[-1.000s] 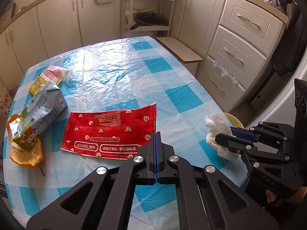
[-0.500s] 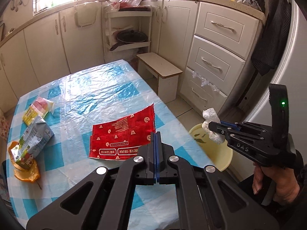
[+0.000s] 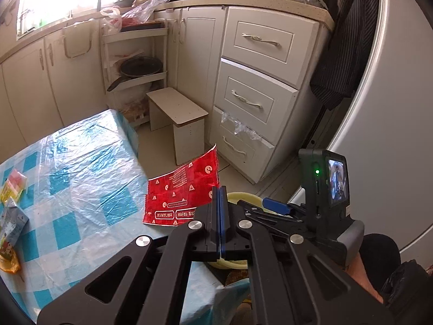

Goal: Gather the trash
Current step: 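Carry the red wrapper to the yellow bucket and open the left tool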

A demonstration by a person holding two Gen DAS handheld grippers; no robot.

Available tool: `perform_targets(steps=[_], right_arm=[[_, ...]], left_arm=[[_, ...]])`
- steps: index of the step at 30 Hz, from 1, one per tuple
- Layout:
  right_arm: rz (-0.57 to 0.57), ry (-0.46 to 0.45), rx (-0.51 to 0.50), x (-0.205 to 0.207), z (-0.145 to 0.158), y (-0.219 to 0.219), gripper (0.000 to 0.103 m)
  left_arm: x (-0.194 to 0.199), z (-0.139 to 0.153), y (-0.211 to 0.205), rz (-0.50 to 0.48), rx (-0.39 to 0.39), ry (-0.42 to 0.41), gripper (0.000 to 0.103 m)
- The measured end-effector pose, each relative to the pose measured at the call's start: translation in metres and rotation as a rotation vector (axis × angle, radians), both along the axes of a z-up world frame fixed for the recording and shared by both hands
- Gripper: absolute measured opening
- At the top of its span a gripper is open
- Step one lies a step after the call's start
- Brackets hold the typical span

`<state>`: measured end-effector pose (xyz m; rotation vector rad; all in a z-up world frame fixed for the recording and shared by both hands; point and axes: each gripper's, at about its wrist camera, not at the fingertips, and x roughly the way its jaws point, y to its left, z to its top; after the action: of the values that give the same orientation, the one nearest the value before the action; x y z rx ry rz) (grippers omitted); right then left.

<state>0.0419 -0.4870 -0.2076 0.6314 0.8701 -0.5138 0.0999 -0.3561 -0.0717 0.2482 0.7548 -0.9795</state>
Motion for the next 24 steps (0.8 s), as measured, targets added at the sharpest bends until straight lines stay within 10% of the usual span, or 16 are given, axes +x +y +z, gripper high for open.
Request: perform_targets(steps=[7, 16, 24], right_arm=[[-0.069, -0.067, -0.059, -0.014, 0.021, -0.008, 0.069], [-0.129, -0.096, -0.473, -0.028, 0.074, 0.009, 0.093], [-0.168, -0.121, -0.440, -0.039, 0.079, -0.013, 0.094]], left_arm=[[-0.012, -0.001, -0.032, -0.026, -0.015, 0.024, 0.001], [0.012, -0.017, -0.046, 0.040, -0.100, 0.169, 0.001], [0.036, -0.037, -0.042, 0.110, -0.184, 0.308, 0.001]])
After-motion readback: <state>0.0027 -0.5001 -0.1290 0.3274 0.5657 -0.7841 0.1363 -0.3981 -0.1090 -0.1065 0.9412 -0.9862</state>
